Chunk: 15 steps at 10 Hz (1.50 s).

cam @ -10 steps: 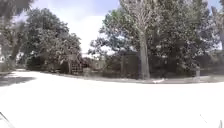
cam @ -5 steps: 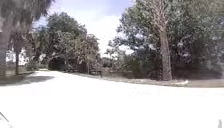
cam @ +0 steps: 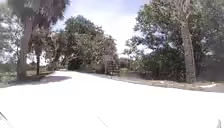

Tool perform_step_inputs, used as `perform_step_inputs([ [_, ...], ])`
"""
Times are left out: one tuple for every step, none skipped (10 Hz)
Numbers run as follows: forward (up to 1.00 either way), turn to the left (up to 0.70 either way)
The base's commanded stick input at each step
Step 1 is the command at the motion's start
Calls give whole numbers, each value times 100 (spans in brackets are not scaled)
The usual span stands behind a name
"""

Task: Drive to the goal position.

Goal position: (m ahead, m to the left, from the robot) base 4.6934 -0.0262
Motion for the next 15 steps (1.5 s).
perform_step_inputs([
  [50, 51],
  [50, 51],
  [50, 51],
  [50, 51],
  [50, 51],
  [50, 51],
  [50, 51],
  [50, 51],
  [50, 51],
  [50, 51],
  [50, 51],
  [50, 51],
  [50, 51],
  [50, 51],
  [50, 51],
])
